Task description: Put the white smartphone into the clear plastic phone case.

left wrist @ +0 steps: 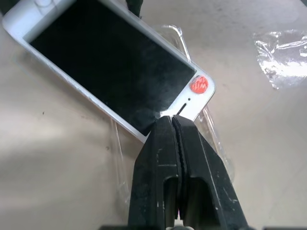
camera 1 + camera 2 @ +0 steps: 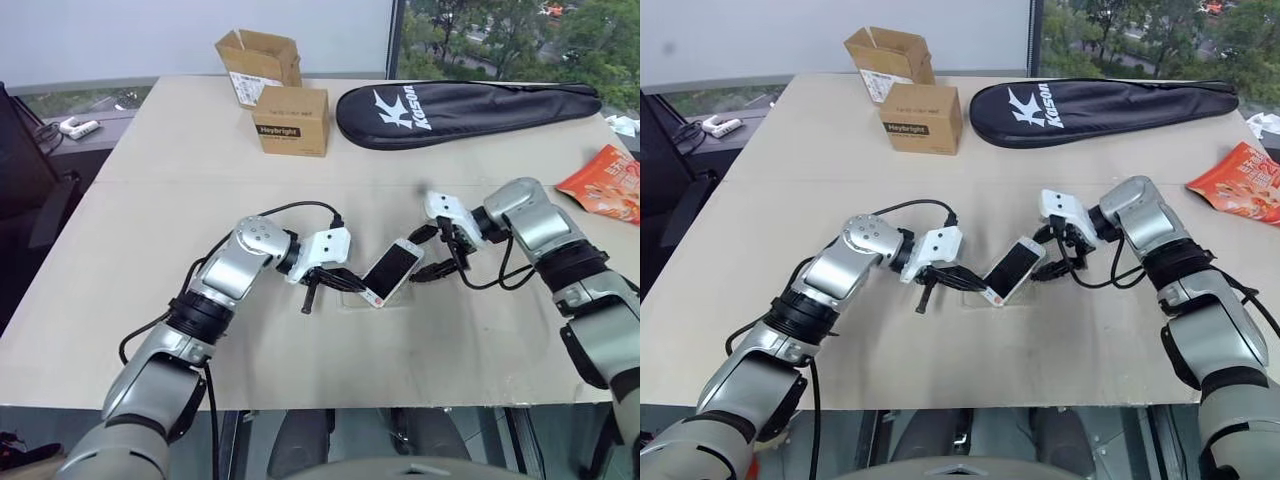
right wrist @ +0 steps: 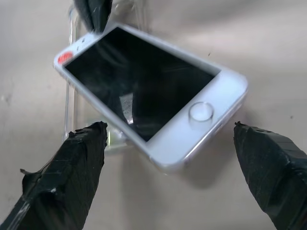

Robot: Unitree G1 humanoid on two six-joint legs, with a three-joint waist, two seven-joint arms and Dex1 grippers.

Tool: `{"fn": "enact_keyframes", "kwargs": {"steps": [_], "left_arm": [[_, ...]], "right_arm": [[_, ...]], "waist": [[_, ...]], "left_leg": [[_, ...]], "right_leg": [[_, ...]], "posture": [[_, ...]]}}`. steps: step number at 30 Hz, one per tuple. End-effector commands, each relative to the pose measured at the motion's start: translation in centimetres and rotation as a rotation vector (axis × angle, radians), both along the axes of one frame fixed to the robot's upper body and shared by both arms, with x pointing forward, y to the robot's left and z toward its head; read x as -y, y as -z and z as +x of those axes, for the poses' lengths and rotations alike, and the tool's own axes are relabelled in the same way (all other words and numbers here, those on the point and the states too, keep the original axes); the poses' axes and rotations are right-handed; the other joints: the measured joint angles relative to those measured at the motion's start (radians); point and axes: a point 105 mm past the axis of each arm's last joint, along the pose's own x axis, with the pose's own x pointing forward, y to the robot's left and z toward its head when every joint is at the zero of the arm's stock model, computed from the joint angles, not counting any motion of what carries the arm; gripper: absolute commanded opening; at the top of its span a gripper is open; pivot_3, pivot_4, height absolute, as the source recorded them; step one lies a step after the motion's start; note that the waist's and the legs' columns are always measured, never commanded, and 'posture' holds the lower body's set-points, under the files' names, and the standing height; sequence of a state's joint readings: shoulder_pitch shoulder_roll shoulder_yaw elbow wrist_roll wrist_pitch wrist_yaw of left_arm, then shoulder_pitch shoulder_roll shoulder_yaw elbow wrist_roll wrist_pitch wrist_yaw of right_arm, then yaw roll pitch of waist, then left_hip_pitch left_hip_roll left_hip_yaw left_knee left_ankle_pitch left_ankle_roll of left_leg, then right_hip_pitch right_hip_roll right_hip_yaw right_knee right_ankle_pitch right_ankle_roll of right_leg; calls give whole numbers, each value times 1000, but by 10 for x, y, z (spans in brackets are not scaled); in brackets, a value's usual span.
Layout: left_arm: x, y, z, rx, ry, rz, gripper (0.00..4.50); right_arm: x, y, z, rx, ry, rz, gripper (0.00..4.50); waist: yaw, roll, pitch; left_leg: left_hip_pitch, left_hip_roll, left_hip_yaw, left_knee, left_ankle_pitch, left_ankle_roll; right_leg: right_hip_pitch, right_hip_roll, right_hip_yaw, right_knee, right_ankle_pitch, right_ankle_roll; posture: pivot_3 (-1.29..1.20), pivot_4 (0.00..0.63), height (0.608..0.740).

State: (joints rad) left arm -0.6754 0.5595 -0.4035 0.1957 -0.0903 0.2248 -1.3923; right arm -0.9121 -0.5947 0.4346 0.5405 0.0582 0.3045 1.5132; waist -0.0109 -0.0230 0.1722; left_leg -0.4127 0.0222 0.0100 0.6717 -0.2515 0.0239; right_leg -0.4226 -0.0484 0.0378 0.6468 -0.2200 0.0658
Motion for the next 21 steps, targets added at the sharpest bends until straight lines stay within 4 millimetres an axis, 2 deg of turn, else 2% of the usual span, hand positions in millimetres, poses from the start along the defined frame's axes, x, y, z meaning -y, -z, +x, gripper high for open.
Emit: {"fn": "enact_keyframes", "kwargs": {"steps": [1, 9, 13, 16, 21], "left_arm": [[-3, 5, 5, 11, -8, 45, 0], [-6, 4, 13, 35, -13, 59, 0], [-6, 3, 16, 42, -10, 60, 0], [-6, 3, 17, 51, -8, 59, 0], [-4, -6, 20, 75, -9, 36, 0]], "right_arm": [[3, -7, -14, -28, -95, -8, 4447], [3, -16, -22, -7, -106, 11, 4447], [0, -21, -11, 70, -54, 36, 4447], [-2, -24, 6, 142, 18, 57, 4447], [-5, -23, 9, 156, 16, 63, 4447]], "waist": [[-1, 0, 0], [-2, 0, 0], [-2, 0, 0], [-3, 0, 0], [-2, 0, 0]], "left_leg": [[0, 0, 0, 0, 0, 0], [0, 0, 0, 0, 0, 0], [0, 0, 0, 1, 0, 0], [0, 0, 0, 1, 0, 0], [0, 0, 0, 1, 0, 0]], "right_leg": [[0, 0, 0, 0, 0, 0], [0, 0, 0, 0, 0, 0], [0, 0, 0, 0, 0, 0], [0, 0, 0, 0, 0, 0], [0, 0, 0, 0, 0, 0]], "posture": [[0, 150, 740], [0, 150, 740], [0, 150, 740], [0, 150, 740], [0, 150, 740]]}}
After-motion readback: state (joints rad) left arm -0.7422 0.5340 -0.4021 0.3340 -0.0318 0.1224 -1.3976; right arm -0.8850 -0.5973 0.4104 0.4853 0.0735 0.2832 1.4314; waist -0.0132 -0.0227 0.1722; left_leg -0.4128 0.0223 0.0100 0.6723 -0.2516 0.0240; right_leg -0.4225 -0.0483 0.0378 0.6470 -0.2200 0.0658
